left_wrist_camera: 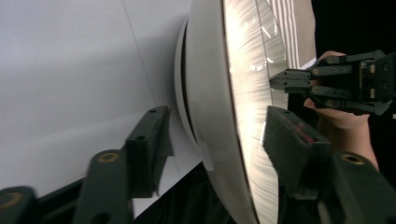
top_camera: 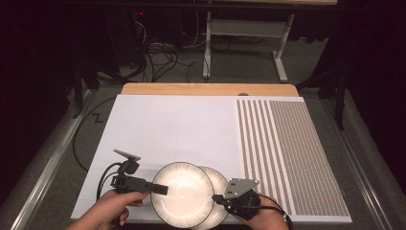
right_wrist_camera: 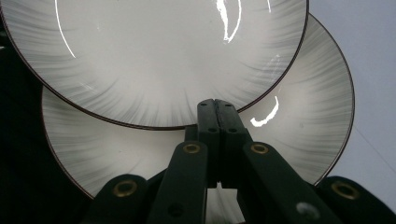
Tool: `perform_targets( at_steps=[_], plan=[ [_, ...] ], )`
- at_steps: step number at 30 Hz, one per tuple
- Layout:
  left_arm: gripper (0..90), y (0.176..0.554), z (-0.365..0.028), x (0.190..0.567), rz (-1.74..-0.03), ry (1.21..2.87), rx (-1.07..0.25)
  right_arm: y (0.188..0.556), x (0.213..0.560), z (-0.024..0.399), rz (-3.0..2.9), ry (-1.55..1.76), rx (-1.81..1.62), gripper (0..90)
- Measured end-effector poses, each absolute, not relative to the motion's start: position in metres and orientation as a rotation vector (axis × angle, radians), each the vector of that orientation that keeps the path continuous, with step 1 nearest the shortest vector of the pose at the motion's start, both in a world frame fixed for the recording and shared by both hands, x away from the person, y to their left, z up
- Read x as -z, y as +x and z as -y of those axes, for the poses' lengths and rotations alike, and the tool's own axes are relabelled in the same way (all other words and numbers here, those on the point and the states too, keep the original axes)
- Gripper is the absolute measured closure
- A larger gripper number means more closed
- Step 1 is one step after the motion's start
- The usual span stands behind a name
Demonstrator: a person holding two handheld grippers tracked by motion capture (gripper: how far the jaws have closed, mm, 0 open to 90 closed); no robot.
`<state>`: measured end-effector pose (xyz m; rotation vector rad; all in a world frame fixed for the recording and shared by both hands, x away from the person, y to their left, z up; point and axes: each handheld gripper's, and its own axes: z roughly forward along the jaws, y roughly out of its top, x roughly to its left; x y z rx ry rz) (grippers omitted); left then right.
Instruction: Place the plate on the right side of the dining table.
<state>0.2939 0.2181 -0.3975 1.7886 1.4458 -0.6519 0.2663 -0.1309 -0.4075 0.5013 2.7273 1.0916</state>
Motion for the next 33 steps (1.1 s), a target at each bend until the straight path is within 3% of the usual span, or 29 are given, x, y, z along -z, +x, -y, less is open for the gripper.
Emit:
perform_targets(
  at_steps=[6, 15, 33],
  plan=[
    [56.7, 0.2923, -0.2184, 0.3998, -1.477, 1.802, 0.665, 0.2660, 0.4076, 0.1309, -2.726, 0.502, -1.091, 90.0],
    [69.0, 0.2917, -0.2162, 0.3978, -1.479, 1.816, 0.661, 0.2658, 0.4075, 0.1308, -2.724, 0.502, -1.088, 90.0],
    [75.0, 0.2910, -0.2103, 0.3977, -1.484, 1.867, 0.623, 0.2657, 0.4072, 0.1327, -2.718, 0.498, -1.086, 90.0]
  ],
)
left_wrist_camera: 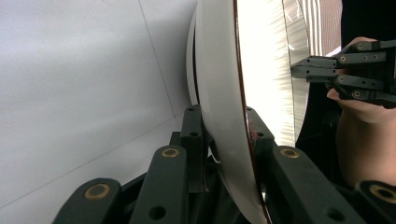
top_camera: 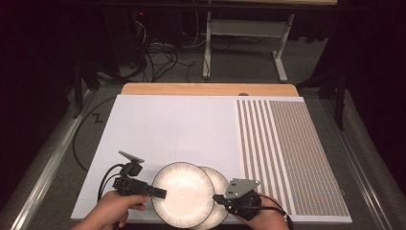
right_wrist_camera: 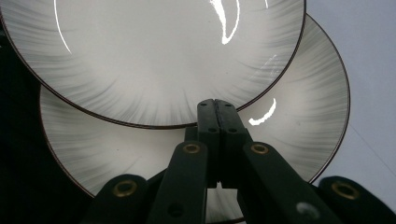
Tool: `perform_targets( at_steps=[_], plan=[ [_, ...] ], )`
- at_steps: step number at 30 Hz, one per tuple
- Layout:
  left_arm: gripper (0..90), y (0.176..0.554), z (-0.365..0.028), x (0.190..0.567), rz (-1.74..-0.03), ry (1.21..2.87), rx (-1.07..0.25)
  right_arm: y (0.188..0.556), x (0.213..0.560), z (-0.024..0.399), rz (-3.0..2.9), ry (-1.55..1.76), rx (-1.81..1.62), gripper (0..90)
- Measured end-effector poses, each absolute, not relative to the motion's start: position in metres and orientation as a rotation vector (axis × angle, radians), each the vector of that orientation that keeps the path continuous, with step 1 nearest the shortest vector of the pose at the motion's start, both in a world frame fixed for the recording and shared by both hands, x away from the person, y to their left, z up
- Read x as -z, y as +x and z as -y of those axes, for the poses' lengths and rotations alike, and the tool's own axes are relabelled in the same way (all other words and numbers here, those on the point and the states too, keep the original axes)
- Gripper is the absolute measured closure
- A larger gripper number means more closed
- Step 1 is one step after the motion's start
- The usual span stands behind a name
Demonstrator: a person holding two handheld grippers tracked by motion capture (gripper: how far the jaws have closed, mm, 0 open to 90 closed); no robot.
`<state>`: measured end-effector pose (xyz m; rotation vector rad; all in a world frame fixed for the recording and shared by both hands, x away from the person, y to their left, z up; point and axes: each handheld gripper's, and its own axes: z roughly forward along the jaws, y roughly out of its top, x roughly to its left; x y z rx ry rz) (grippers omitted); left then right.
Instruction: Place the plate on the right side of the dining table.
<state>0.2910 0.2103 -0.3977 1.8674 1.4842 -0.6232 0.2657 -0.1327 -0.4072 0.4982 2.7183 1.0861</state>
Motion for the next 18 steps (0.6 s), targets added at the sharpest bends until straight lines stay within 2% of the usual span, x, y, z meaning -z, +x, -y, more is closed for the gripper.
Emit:
perform_targets(
  at_steps=[8, 18],
  plan=[
    [75.5, 0.290, -0.211, 0.398, -1.472, 1.856, 0.615, 0.266, 0.402, 0.140, -2.686, 0.530, -1.147, 89.1],
    [77.1, 0.289, -0.210, 0.395, -1.454, 1.851, 0.583, 0.275, 0.398, 0.155, -2.633, 0.621, -1.193, 79.1]
  ],
)
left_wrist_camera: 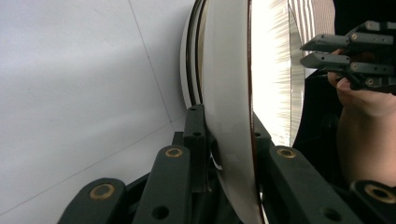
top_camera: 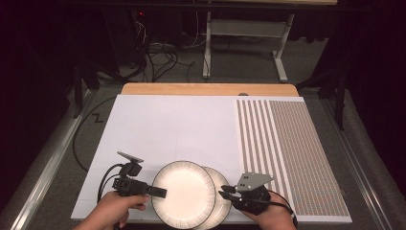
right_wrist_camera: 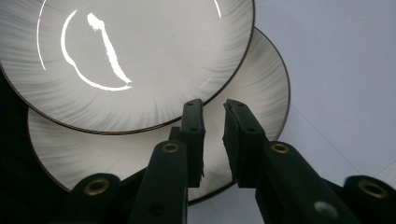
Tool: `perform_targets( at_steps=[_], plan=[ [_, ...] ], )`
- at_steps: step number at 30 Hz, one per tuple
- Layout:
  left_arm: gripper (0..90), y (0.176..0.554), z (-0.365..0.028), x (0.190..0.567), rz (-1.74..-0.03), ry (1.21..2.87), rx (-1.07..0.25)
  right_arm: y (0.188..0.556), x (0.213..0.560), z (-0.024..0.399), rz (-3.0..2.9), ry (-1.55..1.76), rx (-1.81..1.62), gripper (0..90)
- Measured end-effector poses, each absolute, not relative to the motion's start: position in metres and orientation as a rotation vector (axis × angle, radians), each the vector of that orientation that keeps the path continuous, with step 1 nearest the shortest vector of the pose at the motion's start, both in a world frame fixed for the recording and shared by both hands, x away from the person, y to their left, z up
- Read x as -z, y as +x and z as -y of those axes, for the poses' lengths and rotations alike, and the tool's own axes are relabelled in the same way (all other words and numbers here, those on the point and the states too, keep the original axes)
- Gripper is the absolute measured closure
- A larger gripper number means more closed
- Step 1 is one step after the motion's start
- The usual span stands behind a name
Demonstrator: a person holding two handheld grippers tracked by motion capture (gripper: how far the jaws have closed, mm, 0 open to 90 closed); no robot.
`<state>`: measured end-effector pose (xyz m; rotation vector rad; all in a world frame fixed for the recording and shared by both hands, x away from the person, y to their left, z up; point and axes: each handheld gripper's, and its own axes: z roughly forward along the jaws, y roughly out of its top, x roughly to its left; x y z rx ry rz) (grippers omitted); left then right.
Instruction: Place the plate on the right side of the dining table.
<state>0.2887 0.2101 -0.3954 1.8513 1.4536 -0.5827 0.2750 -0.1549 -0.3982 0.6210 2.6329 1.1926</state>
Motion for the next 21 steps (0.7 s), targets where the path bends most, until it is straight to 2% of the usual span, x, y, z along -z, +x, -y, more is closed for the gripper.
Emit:
perform_targets(
  at_steps=[6, 21],
  plan=[
    [77.6, 0.289, -0.213, 0.391, -1.451, 1.854, 0.543, 0.281, 0.396, 0.168, -2.554, 0.688, -1.228, 67.6],
    [80.2, 0.291, -0.215, 0.377, -1.348, 1.867, 0.404, 0.287, 0.396, 0.188, -2.419, 0.781, -1.247, 51.4]
  ],
)
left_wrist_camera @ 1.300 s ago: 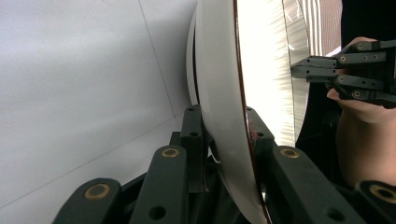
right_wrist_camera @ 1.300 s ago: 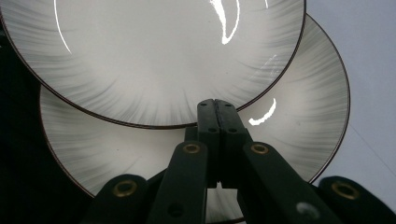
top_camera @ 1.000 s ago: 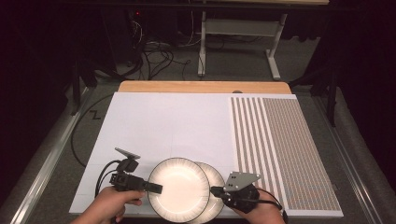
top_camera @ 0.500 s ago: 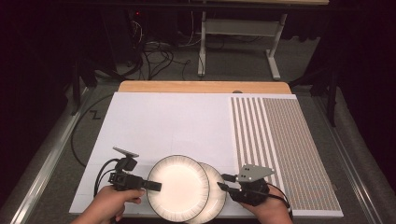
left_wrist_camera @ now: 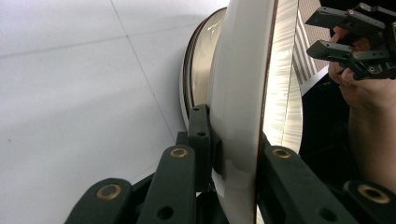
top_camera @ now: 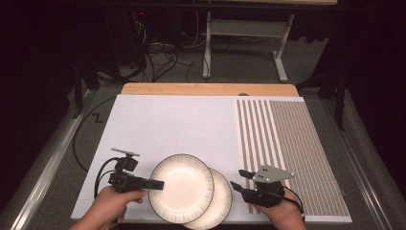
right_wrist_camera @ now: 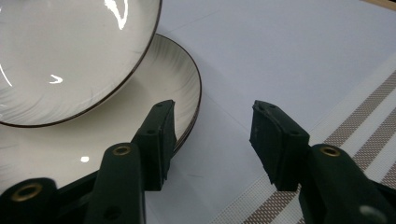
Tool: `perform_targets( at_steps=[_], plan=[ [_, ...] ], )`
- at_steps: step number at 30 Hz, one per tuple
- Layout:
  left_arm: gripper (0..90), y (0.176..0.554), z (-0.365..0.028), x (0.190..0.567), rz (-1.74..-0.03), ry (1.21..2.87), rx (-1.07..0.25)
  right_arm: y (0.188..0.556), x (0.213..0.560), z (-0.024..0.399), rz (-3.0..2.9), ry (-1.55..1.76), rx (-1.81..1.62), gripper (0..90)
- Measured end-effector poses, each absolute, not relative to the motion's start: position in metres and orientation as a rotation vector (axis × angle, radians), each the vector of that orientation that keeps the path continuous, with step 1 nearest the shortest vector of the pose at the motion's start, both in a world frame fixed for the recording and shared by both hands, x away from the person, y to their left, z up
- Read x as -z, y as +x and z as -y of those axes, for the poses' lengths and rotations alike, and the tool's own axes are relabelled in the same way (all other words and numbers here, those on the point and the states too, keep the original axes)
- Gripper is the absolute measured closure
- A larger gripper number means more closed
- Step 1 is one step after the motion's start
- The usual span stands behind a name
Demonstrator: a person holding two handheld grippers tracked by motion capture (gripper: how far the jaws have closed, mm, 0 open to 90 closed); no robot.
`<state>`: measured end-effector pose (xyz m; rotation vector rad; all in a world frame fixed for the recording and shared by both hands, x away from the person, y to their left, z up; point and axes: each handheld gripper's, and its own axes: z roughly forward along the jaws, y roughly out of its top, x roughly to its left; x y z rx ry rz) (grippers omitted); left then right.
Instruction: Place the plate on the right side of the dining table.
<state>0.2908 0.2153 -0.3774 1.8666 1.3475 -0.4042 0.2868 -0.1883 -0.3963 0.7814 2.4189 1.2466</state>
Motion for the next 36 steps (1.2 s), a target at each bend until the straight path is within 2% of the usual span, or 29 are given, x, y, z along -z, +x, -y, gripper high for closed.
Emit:
perform_targets(
  at_steps=[18, 33, 36],
  plan=[
    [80.7, 0.294, -0.217, 0.372, -1.226, 1.865, 0.203, 0.293, 0.397, 0.209, -2.307, 0.872, -1.269, 27.3],
    [80.8, 0.294, -0.225, 0.373, -1.097, 1.818, 0.018, 0.293, 0.393, 0.221, -2.231, 0.907, -1.292, 15.8],
    [80.7, 0.292, -0.227, 0.374, -1.062, 1.802, -0.022, 0.292, 0.392, 0.222, -2.205, 0.906, -1.300, 10.5]
  ],
)
